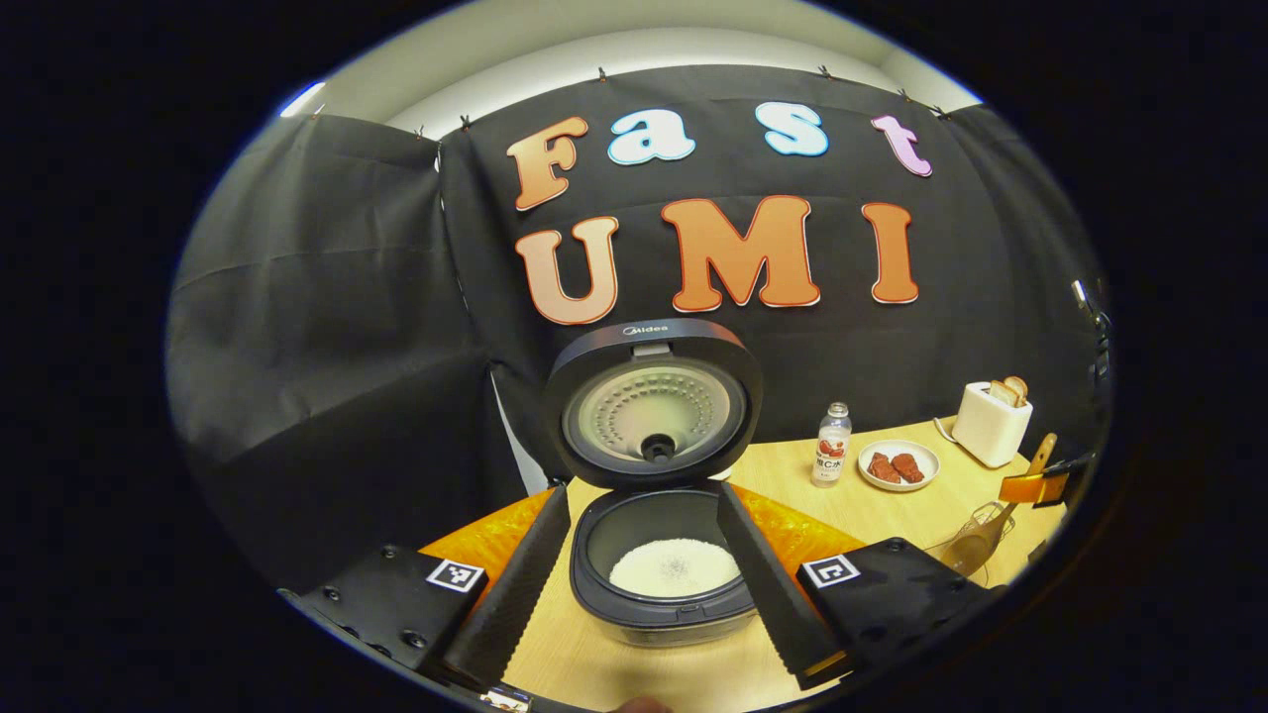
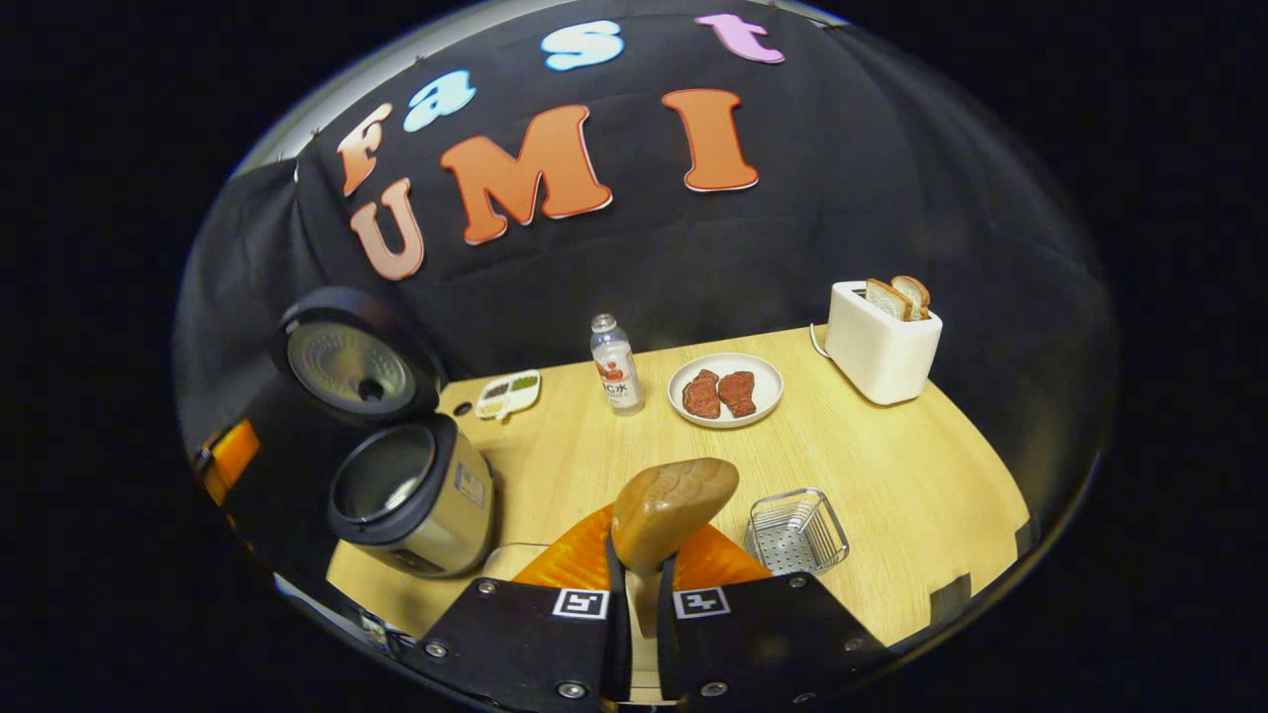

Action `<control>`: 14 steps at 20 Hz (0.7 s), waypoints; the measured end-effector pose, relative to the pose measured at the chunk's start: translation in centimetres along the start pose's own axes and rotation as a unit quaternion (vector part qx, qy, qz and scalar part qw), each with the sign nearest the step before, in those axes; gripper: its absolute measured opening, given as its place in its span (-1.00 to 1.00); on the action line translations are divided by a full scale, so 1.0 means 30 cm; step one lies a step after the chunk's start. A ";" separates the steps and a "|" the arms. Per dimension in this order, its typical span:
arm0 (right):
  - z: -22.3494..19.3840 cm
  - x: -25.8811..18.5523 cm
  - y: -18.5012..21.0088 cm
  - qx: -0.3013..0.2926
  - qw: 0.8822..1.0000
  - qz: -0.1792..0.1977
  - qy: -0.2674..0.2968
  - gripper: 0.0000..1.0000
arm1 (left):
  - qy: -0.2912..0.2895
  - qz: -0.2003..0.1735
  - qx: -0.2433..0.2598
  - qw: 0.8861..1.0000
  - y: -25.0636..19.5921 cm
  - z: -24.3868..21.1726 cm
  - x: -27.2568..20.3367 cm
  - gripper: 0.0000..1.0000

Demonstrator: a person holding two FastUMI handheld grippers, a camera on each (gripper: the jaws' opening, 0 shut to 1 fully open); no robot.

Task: Close the left gripper, press the button to open the rice cooker; take a wooden spoon from the chopstick holder with the right hand, scoop a spoonful of rice and pour it into the rice cooker, then put the wooden spoon back into the chopstick holder.

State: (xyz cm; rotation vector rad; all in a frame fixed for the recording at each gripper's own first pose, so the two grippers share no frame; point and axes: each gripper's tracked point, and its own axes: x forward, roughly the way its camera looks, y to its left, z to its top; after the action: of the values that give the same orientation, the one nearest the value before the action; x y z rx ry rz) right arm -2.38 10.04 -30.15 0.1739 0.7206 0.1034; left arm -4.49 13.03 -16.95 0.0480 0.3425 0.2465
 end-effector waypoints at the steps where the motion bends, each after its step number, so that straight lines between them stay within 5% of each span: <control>1: -0.025 0.017 0.015 -0.024 1.000 -0.007 0.002 -0.81 | 0.004 -0.002 0.003 1.000 0.007 -0.016 -0.002 0.89; 6: -0.094 0.069 0.046 -0.121 0.991 -0.047 -0.011 -0.80 | 0.023 -0.020 -0.003 1.000 0.018 -0.057 -0.006 0.89; 14: -0.155 0.110 0.112 -0.225 0.971 -0.059 -0.063 -0.84 | 0.032 -0.032 0.005 0.999 0.009 -0.074 0.011 1.00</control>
State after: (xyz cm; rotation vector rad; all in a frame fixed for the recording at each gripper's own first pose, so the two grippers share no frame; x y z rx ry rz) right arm -3.11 14.41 -35.07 -0.2935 0.5630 0.1379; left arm -5.00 13.40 -19.12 0.0392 0.4077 0.1830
